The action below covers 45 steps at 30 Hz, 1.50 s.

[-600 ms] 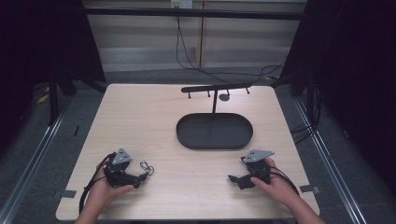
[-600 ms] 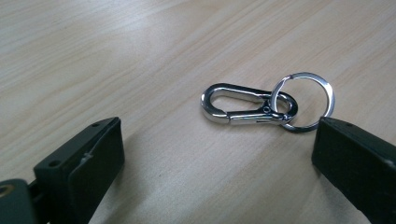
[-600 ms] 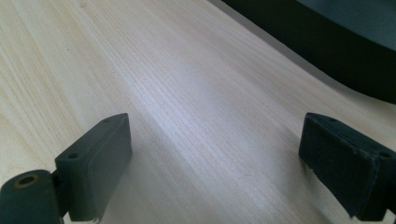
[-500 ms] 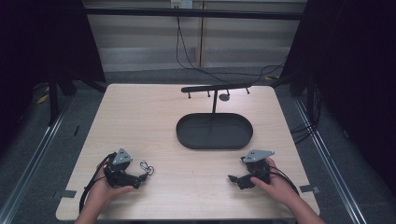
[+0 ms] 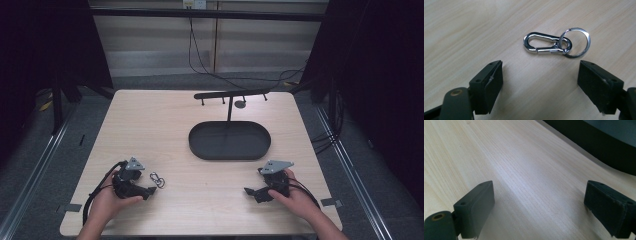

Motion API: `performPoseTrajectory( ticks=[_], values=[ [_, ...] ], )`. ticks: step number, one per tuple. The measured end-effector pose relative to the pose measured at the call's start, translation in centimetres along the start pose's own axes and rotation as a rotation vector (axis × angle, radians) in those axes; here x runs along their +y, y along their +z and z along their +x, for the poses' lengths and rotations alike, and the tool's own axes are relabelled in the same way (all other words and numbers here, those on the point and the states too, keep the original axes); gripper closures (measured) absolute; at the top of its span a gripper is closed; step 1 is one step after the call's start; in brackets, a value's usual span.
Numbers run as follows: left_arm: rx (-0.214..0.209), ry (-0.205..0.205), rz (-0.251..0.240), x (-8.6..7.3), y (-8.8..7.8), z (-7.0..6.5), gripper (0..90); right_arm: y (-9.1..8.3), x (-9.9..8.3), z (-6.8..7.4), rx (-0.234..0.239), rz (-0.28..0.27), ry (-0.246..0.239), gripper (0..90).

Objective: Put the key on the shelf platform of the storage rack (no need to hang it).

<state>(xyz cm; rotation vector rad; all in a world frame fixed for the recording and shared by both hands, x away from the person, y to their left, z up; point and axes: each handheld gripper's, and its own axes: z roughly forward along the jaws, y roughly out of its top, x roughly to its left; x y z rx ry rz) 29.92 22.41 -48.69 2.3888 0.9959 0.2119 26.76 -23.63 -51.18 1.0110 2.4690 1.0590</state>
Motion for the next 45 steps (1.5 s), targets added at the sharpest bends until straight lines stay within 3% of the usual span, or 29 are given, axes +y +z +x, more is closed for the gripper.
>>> performPoseTrajectory(
  ticks=[8, 15, 16, 26, 35, 45],
  values=[
    [0.000, 0.016, 0.106, 1.5, -0.6, -0.1, 28.1, 0.0, 0.0, 0.0, 0.000, 0.000, 0.000, 9.0],
    [-0.003, 0.034, 0.151, 2.5, 0.0, -0.2, 29.7, 0.0, 0.0, 0.0, 0.001, 0.000, 0.000, 9.0],
    [0.000, 0.051, 0.164, 2.8, 0.1, -0.2, 29.7, 0.0, 0.0, 0.0, 0.000, 0.000, 0.000, 9.0],
    [-0.013, 0.032, 0.178, 4.0, 0.5, -0.2, 28.6, 0.0, 0.0, 0.0, 0.000, 0.000, -0.001, 9.0],
    [-0.023, 0.067, 0.225, 5.2, 1.4, -0.3, 30.5, 0.0, 0.0, 0.0, 0.000, 0.000, 0.001, 9.0],
    [-0.034, 0.064, 0.263, 5.9, 2.1, -0.7, 36.4, 0.0, 0.0, 0.0, 0.000, 0.000, 0.000, 9.0]
  ],
)
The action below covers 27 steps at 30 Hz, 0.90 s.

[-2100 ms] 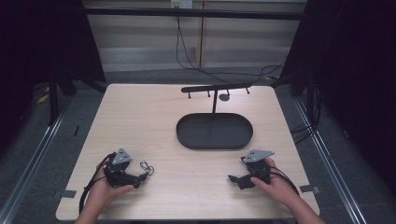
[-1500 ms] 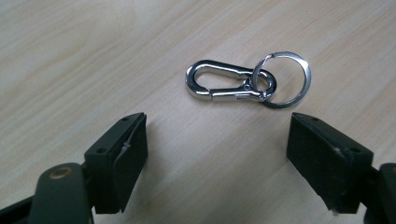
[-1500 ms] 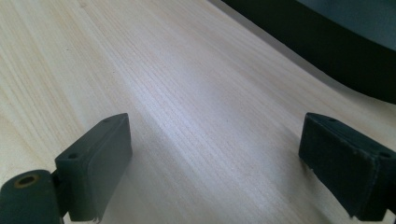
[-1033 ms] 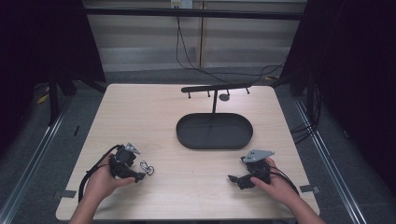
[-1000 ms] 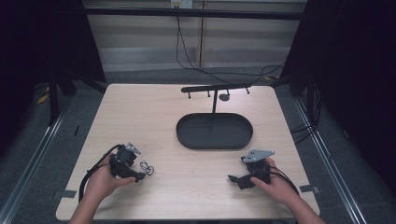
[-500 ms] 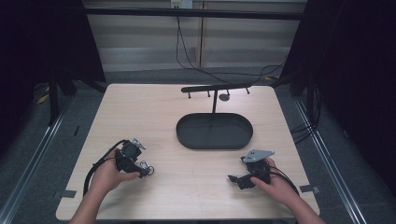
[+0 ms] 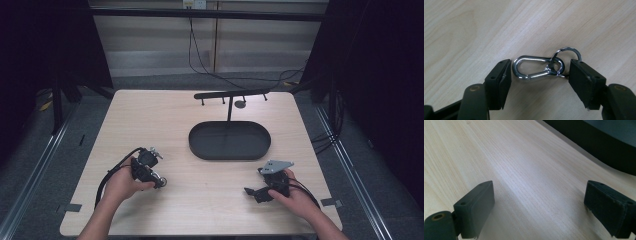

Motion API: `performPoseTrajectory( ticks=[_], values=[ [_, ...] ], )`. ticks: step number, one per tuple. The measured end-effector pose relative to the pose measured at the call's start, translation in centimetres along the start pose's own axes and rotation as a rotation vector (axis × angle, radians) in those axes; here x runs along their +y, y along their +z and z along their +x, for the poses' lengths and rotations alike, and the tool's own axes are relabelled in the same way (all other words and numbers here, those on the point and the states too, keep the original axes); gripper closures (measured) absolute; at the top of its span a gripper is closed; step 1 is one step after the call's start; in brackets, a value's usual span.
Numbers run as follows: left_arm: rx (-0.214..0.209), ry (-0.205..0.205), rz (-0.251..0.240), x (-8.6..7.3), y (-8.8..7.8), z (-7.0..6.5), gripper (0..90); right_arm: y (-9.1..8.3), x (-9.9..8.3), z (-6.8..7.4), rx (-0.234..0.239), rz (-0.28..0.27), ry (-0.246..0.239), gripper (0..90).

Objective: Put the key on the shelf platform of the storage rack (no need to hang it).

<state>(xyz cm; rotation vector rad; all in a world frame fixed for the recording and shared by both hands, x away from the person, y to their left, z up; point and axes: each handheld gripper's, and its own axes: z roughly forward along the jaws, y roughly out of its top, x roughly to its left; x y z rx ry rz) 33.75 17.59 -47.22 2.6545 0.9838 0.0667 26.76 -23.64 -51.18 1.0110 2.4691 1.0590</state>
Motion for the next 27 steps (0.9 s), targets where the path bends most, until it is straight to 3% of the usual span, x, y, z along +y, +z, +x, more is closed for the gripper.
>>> performPoseTrajectory(
  ticks=[6, 18, 23, 27],
  values=[
    [-0.002, 0.017, 0.015, 0.54, 0.00, -0.05, 41.6, 0.00, 0.00, 0.00, 0.001, 0.000, 0.000, 9.0],
    [-0.013, -0.012, 0.025, 0.49, -0.08, -0.21, 41.9, 0.00, 0.00, 0.00, 0.000, 0.000, 0.000, 9.0],
    [-0.025, 0.009, 0.003, 0.59, -0.38, -0.30, 41.8, 0.00, 0.00, 0.00, 0.000, 0.000, 0.000, 9.0],
    [-0.025, 0.057, -0.008, 1.14, -0.46, -0.65, 38.1, 0.00, 0.00, 0.00, 0.000, 0.000, 0.000, 9.0]
  ],
)
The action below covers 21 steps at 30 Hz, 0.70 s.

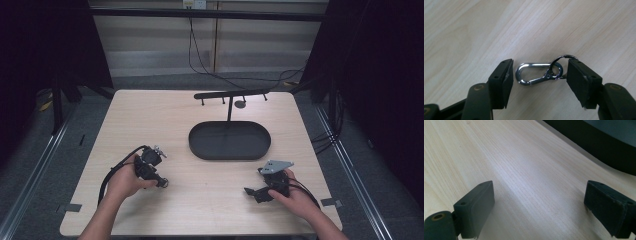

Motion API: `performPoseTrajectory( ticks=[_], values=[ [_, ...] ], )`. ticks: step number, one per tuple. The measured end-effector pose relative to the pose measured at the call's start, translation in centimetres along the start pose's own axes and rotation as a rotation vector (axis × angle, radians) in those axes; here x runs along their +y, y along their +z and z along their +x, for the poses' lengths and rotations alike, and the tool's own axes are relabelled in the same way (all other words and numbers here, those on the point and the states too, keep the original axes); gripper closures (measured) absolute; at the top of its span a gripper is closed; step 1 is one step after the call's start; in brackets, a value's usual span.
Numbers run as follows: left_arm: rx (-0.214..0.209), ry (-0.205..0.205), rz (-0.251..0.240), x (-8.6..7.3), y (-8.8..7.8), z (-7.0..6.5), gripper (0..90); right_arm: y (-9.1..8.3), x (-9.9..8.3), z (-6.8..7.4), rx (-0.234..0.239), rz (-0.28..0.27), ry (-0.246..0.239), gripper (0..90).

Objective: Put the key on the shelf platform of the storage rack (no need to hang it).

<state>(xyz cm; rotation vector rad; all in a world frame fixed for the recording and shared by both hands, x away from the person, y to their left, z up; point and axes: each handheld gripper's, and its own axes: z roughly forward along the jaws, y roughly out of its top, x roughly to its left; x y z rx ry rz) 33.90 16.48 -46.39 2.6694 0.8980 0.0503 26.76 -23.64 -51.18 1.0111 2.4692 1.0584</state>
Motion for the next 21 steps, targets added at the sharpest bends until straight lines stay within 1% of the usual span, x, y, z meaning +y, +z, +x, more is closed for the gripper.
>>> performPoseTrajectory(
  ticks=[1, 3, 4, 5, 6, 7, 8, 10, 12, 14, 15, 19, 21],
  values=[
    [-0.006, 0.006, 0.010, 0.10, 0.12, -0.08, 38.1, 0.00, 0.00, 0.00, 0.000, 0.000, 0.000, 9.0],
    [0.007, 0.023, 0.014, 0.20, 0.29, -0.19, 38.4, 0.00, 0.00, 0.00, 0.000, 0.000, 0.000, 9.0],
    [0.008, 0.022, 0.023, 0.23, 0.29, -0.20, 39.9, 0.01, 0.00, 0.00, 0.001, -0.001, -0.001, 9.0],
    [-0.002, 0.014, 0.029, 0.22, 0.38, -0.24, 42.2, 0.00, 0.00, 0.00, 0.000, 0.000, 0.000, 9.0],
    [-0.002, 0.017, 0.034, 0.18, 0.50, -0.28, 42.1, 0.00, 0.00, 0.00, 0.000, 0.000, 0.000, 9.0],
    [-0.005, 0.018, 0.052, 0.15, 0.62, -0.31, 42.2, 0.00, 0.00, 0.00, 0.001, 0.000, 0.000, 9.0],
    [-0.012, 0.003, 0.052, 0.15, 0.65, -0.33, 42.6, 0.01, 0.00, 0.00, 0.001, 0.000, 0.000, 9.0],
    [-0.004, -0.012, 0.051, 0.20, 0.67, -0.37, 42.7, 0.01, 0.00, 0.00, 0.001, 0.000, 0.000, 9.0],
    [-0.009, -0.023, 0.056, 0.27, 0.68, -0.31, 42.8, 0.00, 0.00, 0.00, 0.000, 0.000, 0.000, 9.0],
    [-0.010, -0.046, 0.056, 0.32, 0.65, -0.24, 42.9, 0.00, 0.00, 0.00, 0.000, 0.000, 0.000, 9.0],
    [-0.014, -0.048, 0.055, 0.33, 0.65, -0.16, 42.9, 0.00, 0.00, 0.00, 0.000, 0.000, 0.000, 9.0],
    [-0.024, -0.081, 0.036, 0.32, 0.45, 0.03, 43.2, 0.00, 0.00, 0.00, 0.000, 0.000, 0.000, 9.0],
    [-0.029, -0.084, 0.039, 0.32, 0.28, 0.12, 43.5, 0.00, 0.00, 0.00, 0.000, 0.000, 0.000, 9.0]
  ],
)
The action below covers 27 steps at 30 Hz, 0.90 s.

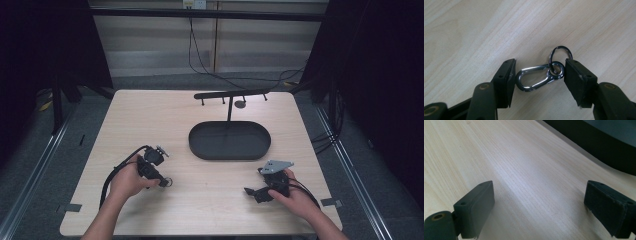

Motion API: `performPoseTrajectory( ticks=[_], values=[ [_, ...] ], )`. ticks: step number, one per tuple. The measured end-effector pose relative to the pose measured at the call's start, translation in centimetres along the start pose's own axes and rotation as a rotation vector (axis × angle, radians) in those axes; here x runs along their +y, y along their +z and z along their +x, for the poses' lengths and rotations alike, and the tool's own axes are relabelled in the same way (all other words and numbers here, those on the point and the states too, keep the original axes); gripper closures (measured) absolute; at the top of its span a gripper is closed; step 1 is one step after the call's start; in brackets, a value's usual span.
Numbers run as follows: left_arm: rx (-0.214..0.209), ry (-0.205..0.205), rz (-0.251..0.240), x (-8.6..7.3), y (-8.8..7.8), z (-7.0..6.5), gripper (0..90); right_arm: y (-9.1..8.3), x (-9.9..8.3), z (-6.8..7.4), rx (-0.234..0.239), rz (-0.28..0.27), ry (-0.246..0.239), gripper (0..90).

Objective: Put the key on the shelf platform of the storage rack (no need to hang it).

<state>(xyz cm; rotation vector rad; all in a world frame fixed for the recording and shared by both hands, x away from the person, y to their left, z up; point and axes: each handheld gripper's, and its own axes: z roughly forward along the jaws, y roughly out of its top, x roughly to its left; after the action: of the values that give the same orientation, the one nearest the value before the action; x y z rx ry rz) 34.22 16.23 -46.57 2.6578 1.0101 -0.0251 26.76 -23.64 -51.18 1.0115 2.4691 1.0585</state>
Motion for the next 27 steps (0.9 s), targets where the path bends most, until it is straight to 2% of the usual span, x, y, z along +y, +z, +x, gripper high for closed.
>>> performPoseTrajectory(
  ticks=[1, 2, 3, 4, 9, 12, 14, 18, 21, 25, 26, 27],
  values=[
    [-0.004, -0.005, -0.005, 0.0, -0.1, 0.0, 44.1, 0.0, 0.0, 0.0, 0.000, 0.000, 0.000, 9.0],
    [-0.004, 0.010, 0.003, 0.0, -0.3, 0.1, 49.6, 0.0, 0.0, 0.0, 0.000, 0.000, 0.001, 9.0],
    [-0.025, -0.003, -0.015, 0.0, -0.6, 0.2, 67.9, 0.0, 0.0, 0.0, 0.001, 0.000, 0.001, 9.0],
    [-0.038, -0.019, -0.031, 0.0, -0.8, 0.2, 67.2, 0.0, 0.0, 0.0, 0.000, 0.000, 0.001, 9.0],
    [-0.028, 0.008, 0.003, 0.0, -0.7, 0.1, 67.5, 0.0, 0.0, 0.0, 0.000, 0.000, 0.000, 9.0],
    [-0.021, 0.006, -0.029, 0.3, -0.6, 0.0, 59.5, 0.0, 0.0, 0.0, 0.000, 0.000, 0.000, 9.0],
    [-0.026, 0.004, -0.045, 0.6, -0.5, -0.2, 57.5, 0.0, 0.0, 0.0, 0.000, -0.001, -0.001, 9.0],
    [-0.039, -0.053, -0.057, 1.7, 0.0, -0.8, 48.4, 0.0, 0.0, 0.0, 0.000, 0.000, 0.000, 9.0],
    [-0.032, -0.071, -0.030, 2.5, 0.9, -1.2, 42.5, 0.0, 0.0, 0.0, 0.000, -0.001, 0.000, 9.0],
    [0.010, -0.091, -0.014, 3.2, 1.4, -1.6, 46.2, 0.0, 0.0, 0.0, 0.000, 0.000, 0.001, 9.0],
    [0.010, -0.091, -0.014, 3.2, 1.4, -1.6, 50.2, 0.0, 0.0, 0.0, 0.000, 0.000, 0.001, 9.0],
    [0.039, -0.070, 0.010, 3.3, 1.4, -1.9, 58.2, 0.0, 0.0, 0.0, 0.000, 0.000, 0.001, 9.0]
  ],
)
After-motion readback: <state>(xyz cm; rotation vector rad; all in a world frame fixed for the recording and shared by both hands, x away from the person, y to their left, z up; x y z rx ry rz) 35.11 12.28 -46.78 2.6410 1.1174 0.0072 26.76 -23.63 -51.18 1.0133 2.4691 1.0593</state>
